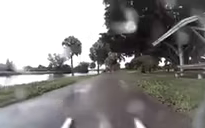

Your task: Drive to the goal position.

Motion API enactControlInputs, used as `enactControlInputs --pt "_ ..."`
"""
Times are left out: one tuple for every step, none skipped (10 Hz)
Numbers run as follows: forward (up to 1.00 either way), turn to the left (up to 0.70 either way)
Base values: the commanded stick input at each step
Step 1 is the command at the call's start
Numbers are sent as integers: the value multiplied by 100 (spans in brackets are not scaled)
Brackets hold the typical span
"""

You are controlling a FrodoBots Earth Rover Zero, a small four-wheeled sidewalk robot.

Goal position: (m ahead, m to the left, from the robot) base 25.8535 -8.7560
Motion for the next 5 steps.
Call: enactControlInputs --pt "100 -34" --pt "100 -10" --pt "100 0" --pt "100 0" --pt "100 0"
